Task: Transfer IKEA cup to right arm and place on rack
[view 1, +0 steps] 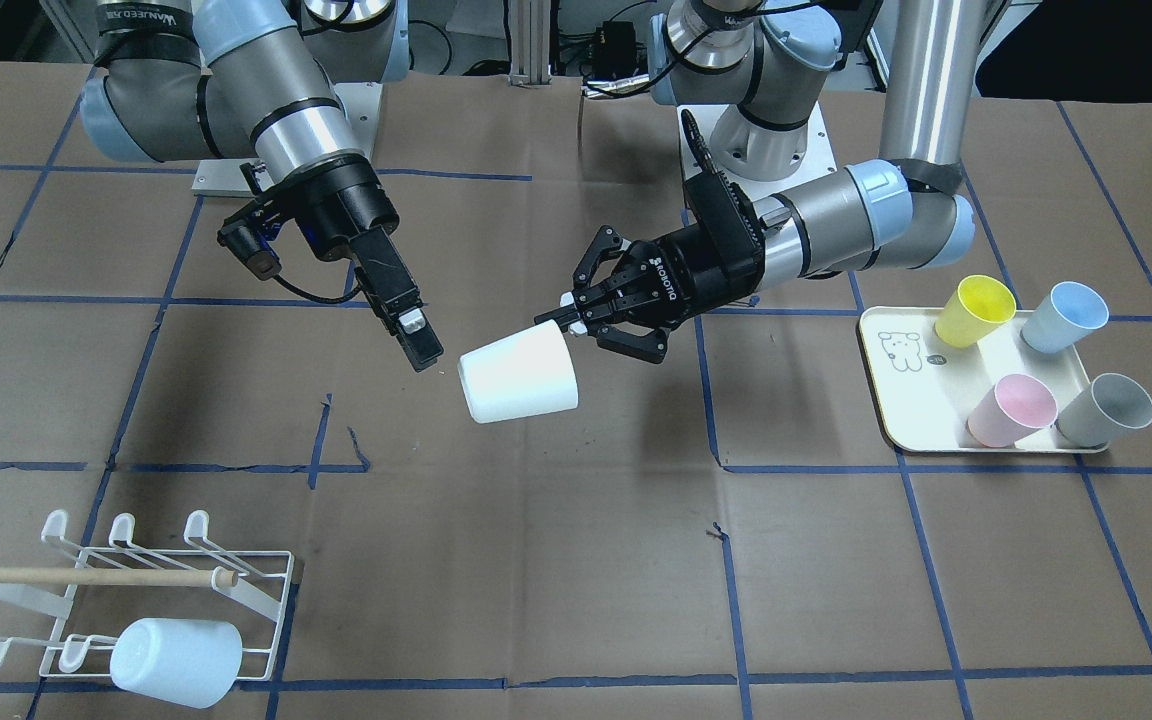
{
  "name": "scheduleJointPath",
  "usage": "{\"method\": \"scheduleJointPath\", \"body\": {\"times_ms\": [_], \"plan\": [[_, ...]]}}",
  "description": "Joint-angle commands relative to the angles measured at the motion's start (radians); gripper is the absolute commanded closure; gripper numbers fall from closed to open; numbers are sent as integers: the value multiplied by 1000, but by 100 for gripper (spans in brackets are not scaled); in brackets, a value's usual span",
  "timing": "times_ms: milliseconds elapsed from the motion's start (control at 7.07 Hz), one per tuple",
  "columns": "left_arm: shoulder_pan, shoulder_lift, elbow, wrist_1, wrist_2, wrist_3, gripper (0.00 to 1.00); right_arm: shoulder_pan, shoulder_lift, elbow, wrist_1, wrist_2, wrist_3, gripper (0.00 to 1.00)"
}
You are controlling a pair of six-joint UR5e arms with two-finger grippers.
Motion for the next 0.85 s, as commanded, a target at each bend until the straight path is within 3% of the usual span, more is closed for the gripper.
{"method": "scheduleJointPath", "body": {"times_ms": [0, 283, 707], "plan": [[-1, 1, 0, 0, 0, -1, 96, 47, 1, -13, 17, -50, 46, 1], [-1, 3, 0, 0, 0, -2, 94, 96, -4, -18, 38, -102, 52, 1], [-1, 3, 0, 2, 0, -2, 94, 110, 1, -76, 63, -109, 81, 1]]}}
